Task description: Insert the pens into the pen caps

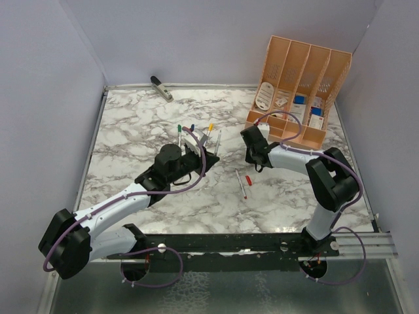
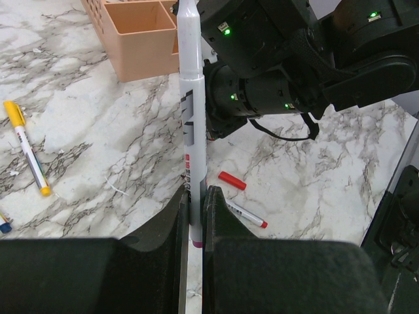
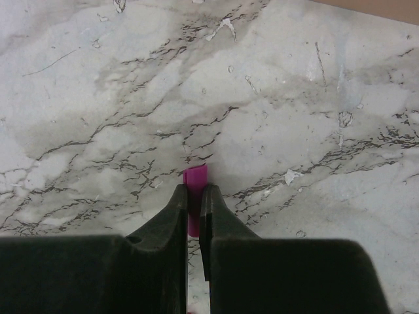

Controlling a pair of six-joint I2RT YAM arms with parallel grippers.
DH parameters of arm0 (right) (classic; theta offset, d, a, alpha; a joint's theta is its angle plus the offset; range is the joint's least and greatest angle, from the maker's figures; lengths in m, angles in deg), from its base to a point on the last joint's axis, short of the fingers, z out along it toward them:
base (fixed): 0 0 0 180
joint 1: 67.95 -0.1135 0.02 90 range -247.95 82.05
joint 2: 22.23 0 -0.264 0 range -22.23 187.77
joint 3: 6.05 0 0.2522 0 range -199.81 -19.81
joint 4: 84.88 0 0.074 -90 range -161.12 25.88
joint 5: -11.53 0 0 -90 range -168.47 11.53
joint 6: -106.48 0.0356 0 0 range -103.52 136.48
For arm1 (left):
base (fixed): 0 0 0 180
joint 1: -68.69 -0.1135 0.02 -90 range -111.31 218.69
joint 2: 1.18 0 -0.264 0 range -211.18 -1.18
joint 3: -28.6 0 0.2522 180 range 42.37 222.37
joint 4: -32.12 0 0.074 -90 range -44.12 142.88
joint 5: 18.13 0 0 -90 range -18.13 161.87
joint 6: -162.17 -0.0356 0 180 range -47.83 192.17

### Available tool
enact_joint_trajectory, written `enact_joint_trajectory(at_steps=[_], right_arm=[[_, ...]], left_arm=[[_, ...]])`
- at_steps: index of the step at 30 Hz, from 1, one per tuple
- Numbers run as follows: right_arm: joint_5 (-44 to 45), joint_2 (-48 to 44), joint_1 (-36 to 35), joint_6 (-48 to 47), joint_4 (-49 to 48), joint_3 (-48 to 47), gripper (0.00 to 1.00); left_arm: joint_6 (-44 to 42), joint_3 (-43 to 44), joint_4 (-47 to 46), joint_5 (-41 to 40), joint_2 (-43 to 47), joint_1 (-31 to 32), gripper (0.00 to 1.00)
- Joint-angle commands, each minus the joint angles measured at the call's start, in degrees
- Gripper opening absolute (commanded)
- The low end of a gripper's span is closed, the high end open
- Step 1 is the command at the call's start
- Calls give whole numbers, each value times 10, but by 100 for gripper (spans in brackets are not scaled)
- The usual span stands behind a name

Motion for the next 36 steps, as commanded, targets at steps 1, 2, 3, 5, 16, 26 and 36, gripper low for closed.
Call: enact_joint_trajectory(at_steps=[1,2,3,5,16,26,36], right_arm=[[-28,37,3,4,41,25,1],[-29,32,3,1,39,26,1],[-27,27,3,-2,38,24,1],[-24,11,3,-10,36,13,1],[-44,-197,8,-54,-102,-33,1],[-191,-385,17,-75,-330,90,1],[-347,-462,20,-11,-568,193,1]], left_arm=[[-5,8,-11,-17,9,-4,0],[-5,8,-11,-18,10,-4,0],[-6,6,-10,-18,11,-4,0],[-8,6,-10,-18,13,-4,0],[-29,0,-11,34,24,-4,0],[-46,-35,-110,192,47,-4,0],[-14,-19,-173,319,55,-4,0]])
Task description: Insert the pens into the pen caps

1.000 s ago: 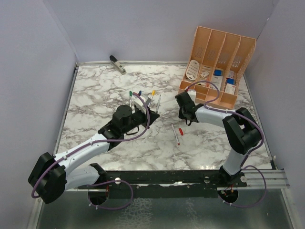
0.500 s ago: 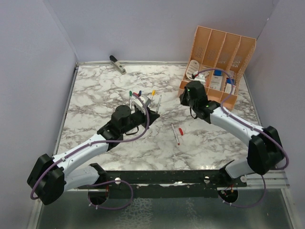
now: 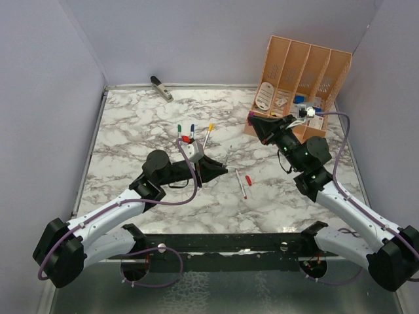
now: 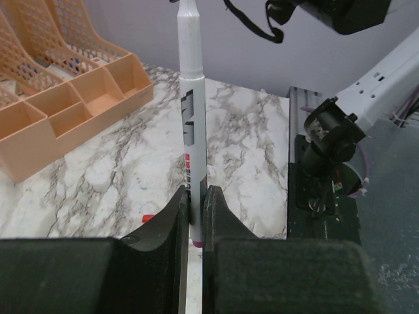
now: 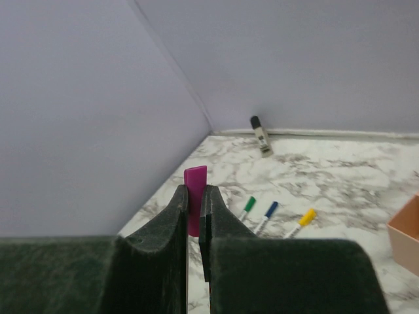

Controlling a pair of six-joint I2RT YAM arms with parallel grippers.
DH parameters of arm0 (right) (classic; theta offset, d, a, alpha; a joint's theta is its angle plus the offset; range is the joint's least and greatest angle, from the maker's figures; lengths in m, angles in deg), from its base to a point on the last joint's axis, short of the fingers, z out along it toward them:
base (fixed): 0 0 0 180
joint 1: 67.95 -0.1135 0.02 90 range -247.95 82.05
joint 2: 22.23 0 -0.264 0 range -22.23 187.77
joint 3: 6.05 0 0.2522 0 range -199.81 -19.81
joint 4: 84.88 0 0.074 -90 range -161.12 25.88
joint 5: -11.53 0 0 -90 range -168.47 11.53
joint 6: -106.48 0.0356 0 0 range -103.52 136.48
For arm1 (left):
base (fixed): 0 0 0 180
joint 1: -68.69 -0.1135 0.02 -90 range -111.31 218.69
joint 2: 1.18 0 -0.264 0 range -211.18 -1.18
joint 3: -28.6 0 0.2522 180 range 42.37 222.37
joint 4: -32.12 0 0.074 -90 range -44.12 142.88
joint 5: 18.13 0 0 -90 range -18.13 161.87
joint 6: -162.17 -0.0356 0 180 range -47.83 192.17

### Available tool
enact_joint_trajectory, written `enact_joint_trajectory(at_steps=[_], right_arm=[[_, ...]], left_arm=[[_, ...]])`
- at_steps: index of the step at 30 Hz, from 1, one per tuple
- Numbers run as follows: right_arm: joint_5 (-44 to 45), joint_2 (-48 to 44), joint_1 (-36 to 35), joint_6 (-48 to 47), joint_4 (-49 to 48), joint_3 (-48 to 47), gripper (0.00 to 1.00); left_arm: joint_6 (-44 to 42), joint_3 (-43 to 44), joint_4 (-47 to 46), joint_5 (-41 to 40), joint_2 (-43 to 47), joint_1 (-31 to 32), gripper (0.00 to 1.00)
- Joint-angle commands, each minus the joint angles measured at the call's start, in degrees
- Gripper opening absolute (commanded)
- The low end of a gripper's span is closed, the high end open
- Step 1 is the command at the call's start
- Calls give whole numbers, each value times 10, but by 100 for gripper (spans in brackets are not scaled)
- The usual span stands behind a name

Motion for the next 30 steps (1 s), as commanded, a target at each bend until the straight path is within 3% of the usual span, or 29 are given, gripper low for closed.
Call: enact_joint_trajectory(at_steps=[1,12,30], right_arm=[[-109,-18,4,48,-180,34,1],[-222,22,4,132,-404,47,1],[-308,58,4,162,-464,39,1]], left_arm=[[21,21,-43,73,0,-1,0],[55,47,-46,63,-27,-1,0],[91,79,-68,87,-63,-1,0]])
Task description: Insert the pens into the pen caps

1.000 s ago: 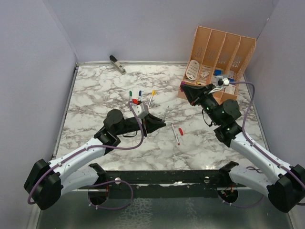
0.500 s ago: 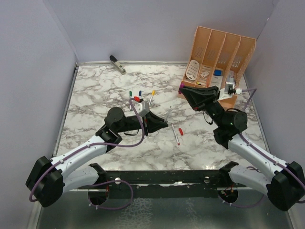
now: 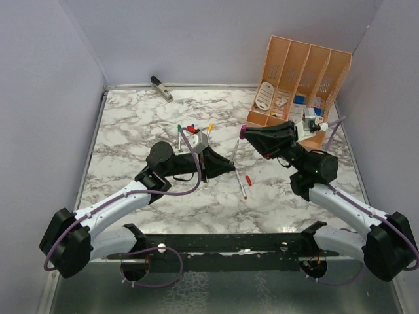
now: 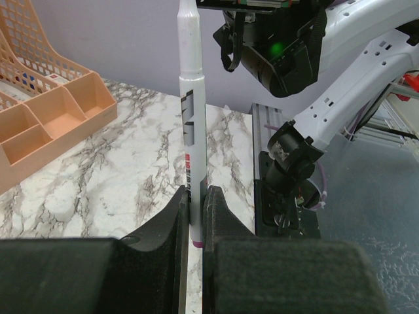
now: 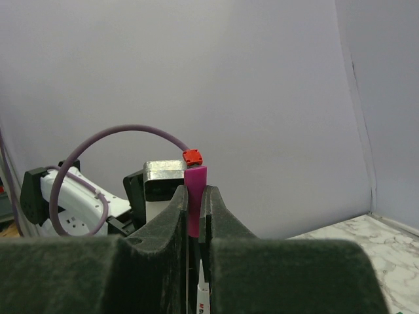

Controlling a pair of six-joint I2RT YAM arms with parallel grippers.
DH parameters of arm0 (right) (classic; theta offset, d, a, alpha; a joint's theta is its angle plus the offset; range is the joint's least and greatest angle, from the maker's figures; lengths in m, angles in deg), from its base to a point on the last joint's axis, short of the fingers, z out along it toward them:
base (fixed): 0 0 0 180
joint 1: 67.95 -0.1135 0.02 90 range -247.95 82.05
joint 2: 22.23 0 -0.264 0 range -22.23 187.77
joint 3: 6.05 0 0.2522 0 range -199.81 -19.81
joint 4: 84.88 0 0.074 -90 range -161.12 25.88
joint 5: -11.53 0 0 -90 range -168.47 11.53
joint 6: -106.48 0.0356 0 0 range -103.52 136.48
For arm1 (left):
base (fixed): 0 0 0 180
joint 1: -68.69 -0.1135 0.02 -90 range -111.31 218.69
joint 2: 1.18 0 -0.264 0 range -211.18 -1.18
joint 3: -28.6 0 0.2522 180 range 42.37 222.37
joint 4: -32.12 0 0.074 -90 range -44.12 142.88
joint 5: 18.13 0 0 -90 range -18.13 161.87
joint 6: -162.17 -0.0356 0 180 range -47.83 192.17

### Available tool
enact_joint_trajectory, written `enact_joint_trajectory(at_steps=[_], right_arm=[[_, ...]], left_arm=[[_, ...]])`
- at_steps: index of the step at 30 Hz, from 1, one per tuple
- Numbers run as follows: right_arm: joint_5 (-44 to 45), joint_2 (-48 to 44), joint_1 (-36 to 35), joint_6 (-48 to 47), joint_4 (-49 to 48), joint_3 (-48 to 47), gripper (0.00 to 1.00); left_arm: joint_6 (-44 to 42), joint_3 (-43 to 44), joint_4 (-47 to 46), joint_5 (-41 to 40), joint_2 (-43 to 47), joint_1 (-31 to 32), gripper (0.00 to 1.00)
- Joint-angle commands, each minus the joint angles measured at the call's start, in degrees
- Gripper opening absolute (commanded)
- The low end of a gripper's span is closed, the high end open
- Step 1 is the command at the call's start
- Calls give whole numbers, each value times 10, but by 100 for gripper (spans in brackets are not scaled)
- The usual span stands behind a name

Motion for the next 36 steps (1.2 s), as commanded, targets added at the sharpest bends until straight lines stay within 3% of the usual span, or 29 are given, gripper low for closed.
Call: enact_joint_trajectory(at_steps=[1,17,36], right_arm=[[-32,7,2,9,-37,-12,1],[-26,30,2,17,-67,0,1],[-29,24,1,24,-61,10,1]], left_arm=[[12,19,-26,22,-6,-1,0],[4,14,-42,40,4,-1,0],[-1,9,-45,6,5,-1,0]])
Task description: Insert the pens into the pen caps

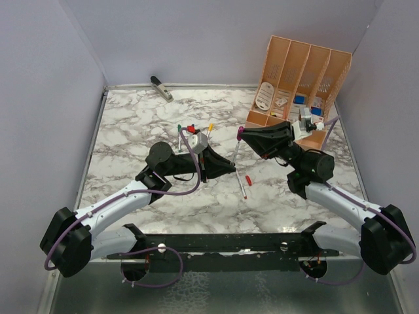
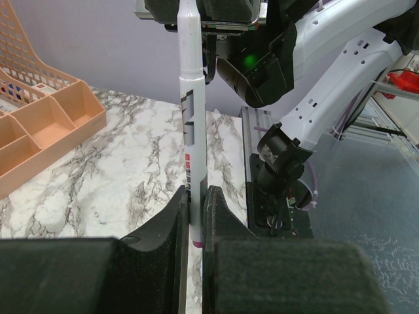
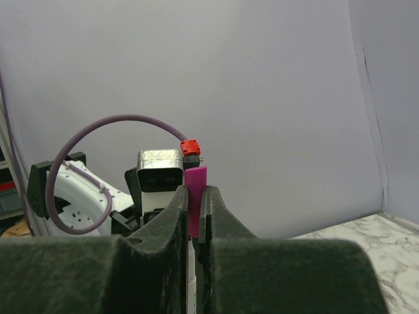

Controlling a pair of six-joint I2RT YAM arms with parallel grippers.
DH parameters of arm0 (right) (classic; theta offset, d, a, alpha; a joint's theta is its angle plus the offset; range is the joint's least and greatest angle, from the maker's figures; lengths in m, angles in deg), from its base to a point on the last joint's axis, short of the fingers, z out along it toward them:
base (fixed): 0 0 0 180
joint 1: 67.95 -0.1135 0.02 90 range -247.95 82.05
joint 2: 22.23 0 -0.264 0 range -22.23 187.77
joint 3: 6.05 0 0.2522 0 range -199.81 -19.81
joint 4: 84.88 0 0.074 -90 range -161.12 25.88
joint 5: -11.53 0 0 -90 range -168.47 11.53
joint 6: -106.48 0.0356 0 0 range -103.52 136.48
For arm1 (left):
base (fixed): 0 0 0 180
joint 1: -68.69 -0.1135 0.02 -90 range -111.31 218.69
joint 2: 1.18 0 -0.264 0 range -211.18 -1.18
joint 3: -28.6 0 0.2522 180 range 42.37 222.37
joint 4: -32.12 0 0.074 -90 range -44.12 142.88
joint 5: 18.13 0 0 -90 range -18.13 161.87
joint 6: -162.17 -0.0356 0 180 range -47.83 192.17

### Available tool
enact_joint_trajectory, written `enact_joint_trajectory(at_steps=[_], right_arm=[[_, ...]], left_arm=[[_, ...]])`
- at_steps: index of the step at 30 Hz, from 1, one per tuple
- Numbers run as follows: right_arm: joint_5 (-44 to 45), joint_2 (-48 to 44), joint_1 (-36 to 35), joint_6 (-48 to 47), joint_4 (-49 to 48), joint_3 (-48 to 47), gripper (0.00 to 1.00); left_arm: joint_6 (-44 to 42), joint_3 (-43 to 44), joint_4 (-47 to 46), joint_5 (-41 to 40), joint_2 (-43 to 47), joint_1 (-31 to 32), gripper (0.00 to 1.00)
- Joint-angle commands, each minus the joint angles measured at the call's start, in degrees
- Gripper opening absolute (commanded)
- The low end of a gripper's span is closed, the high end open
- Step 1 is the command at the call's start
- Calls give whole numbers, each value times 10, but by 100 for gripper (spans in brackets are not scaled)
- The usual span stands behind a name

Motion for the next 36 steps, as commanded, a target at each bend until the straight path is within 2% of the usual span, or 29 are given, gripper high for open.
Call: enact_joint_trajectory(at_steps=[1,36], right_arm=[[-12,-12,1,8,-13,9,1],[7,13,-8,28,-46,-2,1]], left_arm=[[-8,9,-20,-14,10,-1,0],[-4,8,-30,-23,-8,-1,0]])
